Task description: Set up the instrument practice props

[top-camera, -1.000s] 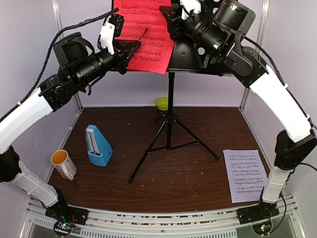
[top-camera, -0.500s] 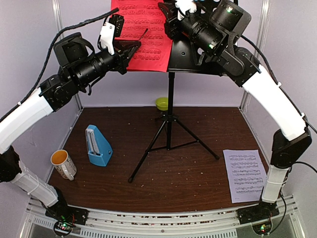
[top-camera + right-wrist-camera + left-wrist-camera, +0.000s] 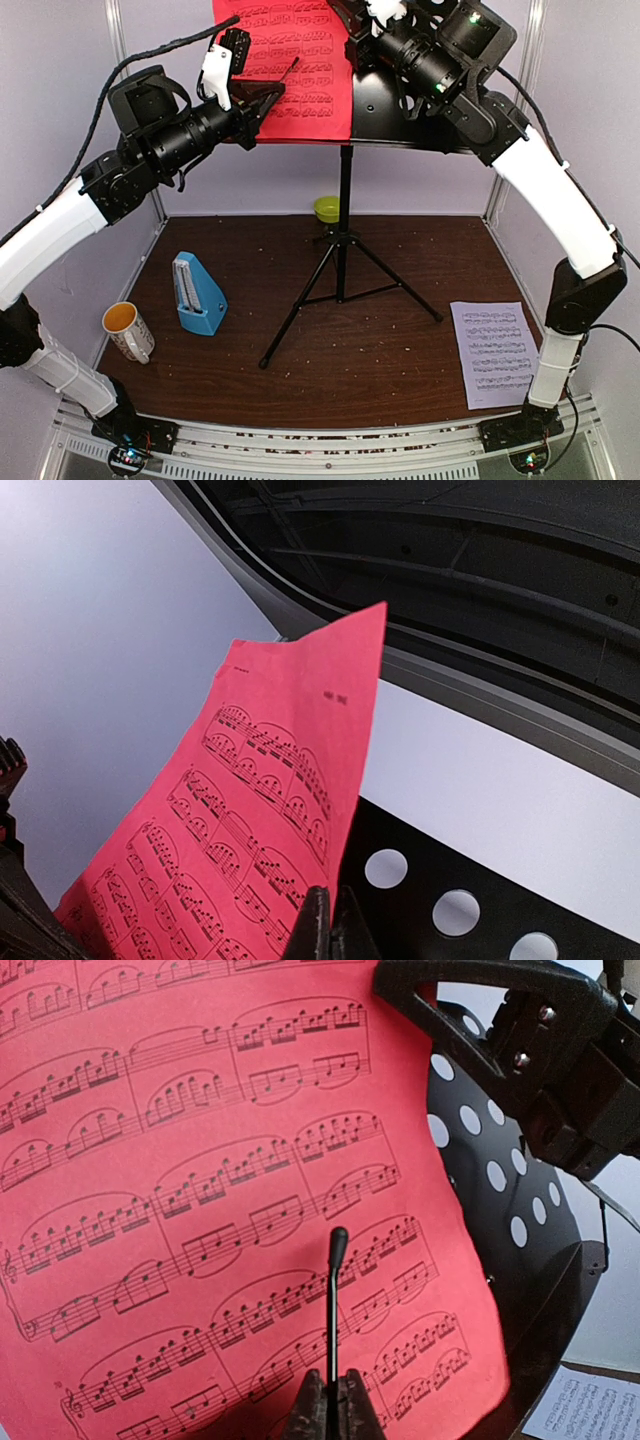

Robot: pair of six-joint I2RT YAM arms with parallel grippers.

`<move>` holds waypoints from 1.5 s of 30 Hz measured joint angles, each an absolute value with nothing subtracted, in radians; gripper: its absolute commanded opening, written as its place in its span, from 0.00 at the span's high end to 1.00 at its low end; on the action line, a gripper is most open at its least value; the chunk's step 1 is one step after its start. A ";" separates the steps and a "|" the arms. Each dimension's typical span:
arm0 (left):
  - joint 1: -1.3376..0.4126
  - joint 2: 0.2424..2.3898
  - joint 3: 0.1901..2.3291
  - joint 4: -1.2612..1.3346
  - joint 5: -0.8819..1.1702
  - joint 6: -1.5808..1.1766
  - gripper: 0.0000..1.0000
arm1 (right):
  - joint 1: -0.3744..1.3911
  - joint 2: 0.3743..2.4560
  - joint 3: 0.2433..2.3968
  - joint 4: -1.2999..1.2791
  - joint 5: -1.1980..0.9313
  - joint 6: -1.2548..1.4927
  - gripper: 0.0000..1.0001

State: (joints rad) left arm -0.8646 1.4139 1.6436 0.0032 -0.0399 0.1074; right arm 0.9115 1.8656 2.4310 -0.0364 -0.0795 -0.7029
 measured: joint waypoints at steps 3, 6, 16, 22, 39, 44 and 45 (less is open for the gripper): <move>-0.865 1.414 1.644 0.004 -0.039 0.107 1.00 | 0.906 1.866 2.431 -0.026 -0.108 -0.714 1.00; -0.865 1.415 1.644 0.006 -0.038 0.108 1.00 | 0.897 1.867 2.430 -0.009 -0.136 -0.731 1.00; -0.857 1.419 1.644 0.011 -0.022 0.108 1.00 | 0.883 1.864 2.366 0.048 -0.182 -0.716 0.94; -0.856 1.425 1.644 0.026 -0.019 0.109 1.00 | 0.883 1.864 2.321 0.057 -0.183 -0.707 0.84; -0.857 1.438 1.652 0.054 0.005 0.124 0.56 | 0.865 1.845 2.288 0.126 -0.157 -0.704 0.53; -0.857 1.422 1.641 0.058 0.005 0.126 0.49 | 0.864 1.825 2.273 0.138 -0.146 -0.703 0.51; -0.857 1.416 1.637 0.058 0.005 0.126 0.49 | 0.864 1.821 2.271 0.140 -0.144 -0.703 0.52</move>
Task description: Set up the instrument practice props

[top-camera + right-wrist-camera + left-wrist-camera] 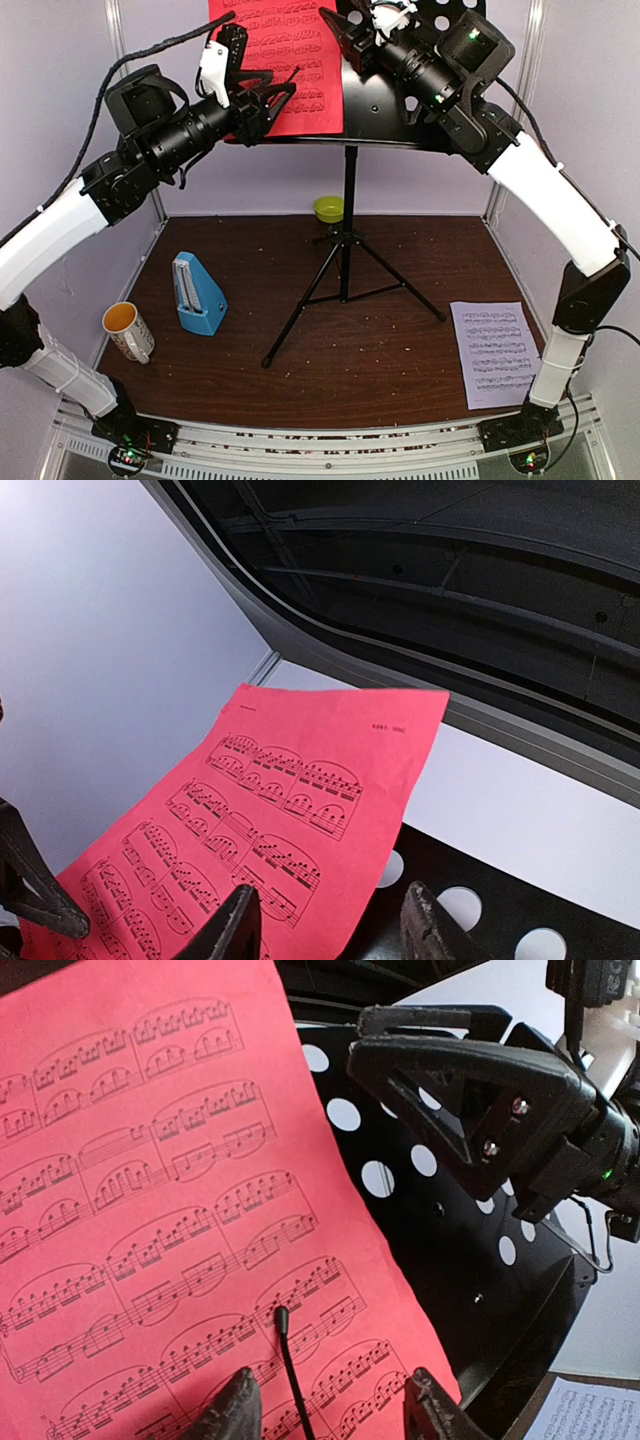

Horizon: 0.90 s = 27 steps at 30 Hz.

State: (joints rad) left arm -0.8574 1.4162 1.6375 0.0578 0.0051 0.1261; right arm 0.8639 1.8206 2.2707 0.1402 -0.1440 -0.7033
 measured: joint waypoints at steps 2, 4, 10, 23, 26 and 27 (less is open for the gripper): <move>-0.857 1.401 1.634 0.055 0.008 0.129 0.48 | 0.864 1.809 2.263 0.146 -0.141 -0.703 0.51; -0.857 1.385 1.633 0.051 0.012 0.131 0.47 | 0.863 1.793 2.251 0.149 -0.138 -0.702 0.51; -0.857 1.319 1.634 0.000 0.020 0.127 0.41 | 0.863 1.729 2.193 0.169 -0.124 -0.662 0.48; -0.674 1.267 1.742 -0.227 -0.015 -0.078 0.40 | 0.870 1.600 2.071 0.151 -0.062 -0.497 0.29; -0.599 1.269 1.781 -0.253 0.025 -0.134 0.42 | 0.875 1.562 2.030 0.140 -0.047 -0.466 0.29; -0.572 1.270 1.792 -0.257 0.049 -0.157 0.43 | 0.877 1.547 2.014 0.136 -0.043 -0.458 0.29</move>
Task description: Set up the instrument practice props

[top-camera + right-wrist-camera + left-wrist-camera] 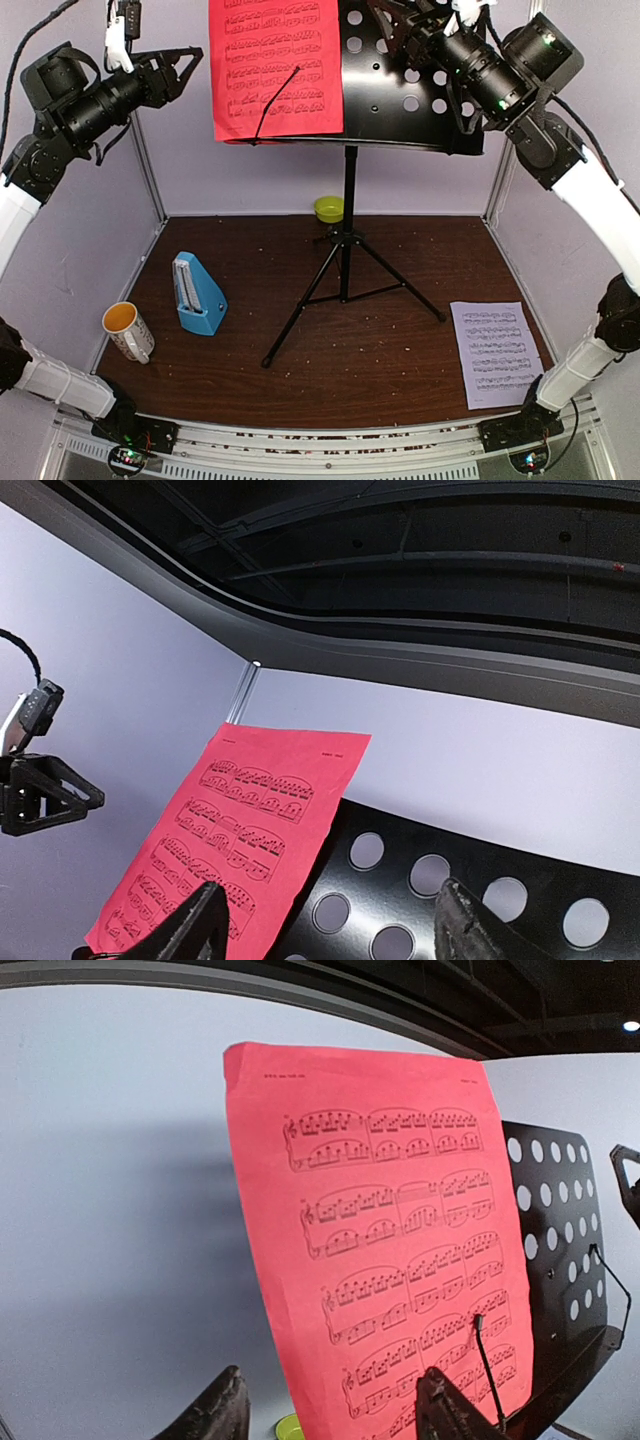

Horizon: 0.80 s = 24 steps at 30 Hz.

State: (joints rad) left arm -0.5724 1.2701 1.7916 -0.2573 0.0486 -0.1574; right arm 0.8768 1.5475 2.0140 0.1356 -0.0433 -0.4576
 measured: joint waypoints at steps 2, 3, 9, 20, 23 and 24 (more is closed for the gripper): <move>-0.525 1.279 1.808 -0.256 0.102 -0.204 0.46 | 0.881 1.512 1.969 0.131 -0.036 -0.437 0.29; -0.505 1.286 1.815 -0.254 0.133 -0.221 0.47 | 0.882 1.499 1.953 0.128 -0.033 -0.432 0.30; -0.459 1.370 1.876 -0.247 0.270 -0.281 0.52 | 0.892 1.408 1.824 0.122 -0.001 -0.388 0.31; -0.437 1.428 1.880 -0.231 0.303 -0.350 0.48 | 0.921 1.322 1.722 0.103 0.060 -0.350 0.34; -0.434 1.429 1.880 -0.224 0.313 -0.361 0.53 | 0.926 1.309 1.715 0.100 0.073 -0.347 0.35; -0.432 1.430 1.880 -0.223 0.320 -0.364 0.56 | 0.926 1.305 1.713 0.100 0.076 -0.347 0.35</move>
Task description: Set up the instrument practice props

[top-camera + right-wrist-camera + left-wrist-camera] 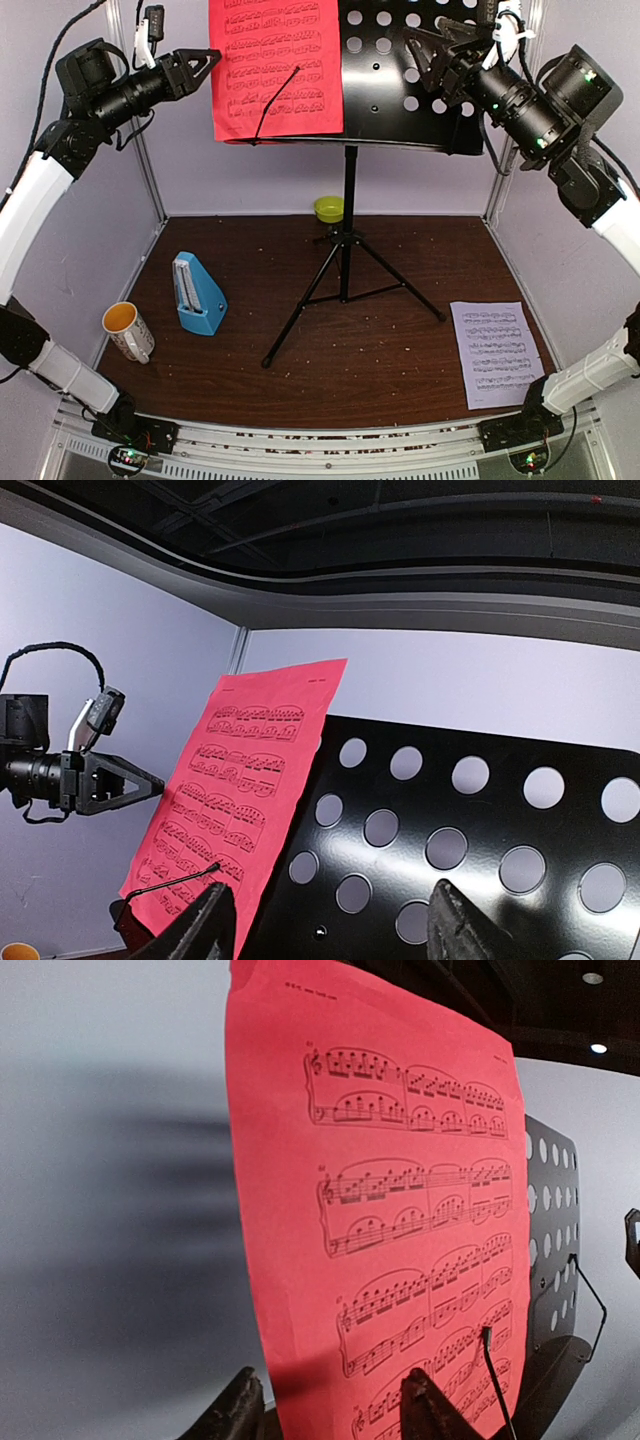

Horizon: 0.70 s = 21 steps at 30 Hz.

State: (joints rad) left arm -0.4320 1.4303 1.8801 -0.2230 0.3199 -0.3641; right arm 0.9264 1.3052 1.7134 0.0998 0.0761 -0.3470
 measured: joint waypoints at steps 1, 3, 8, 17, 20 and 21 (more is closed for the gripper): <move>-0.430 1.434 1.885 -0.221 0.329 -0.367 0.59 | 0.928 1.303 1.712 0.100 0.080 -0.347 0.35; -0.429 1.445 1.900 -0.212 0.349 -0.370 0.66 | 0.931 1.298 1.708 0.099 0.084 -0.347 0.35; -0.428 1.457 1.916 -0.200 0.384 -0.371 0.82 | 0.932 1.298 1.708 0.098 0.091 -0.347 0.36; -0.427 1.465 1.936 -0.186 0.411 -0.360 0.69 | 0.943 1.298 1.708 0.097 0.103 -0.344 0.37; -0.411 1.464 1.935 -0.190 0.398 -0.366 0.69 | 0.947 1.297 1.708 0.093 0.107 -0.345 0.37; -0.400 1.464 1.933 -0.187 0.400 -0.374 0.67 | 0.949 1.296 1.707 0.092 0.109 -0.345 0.37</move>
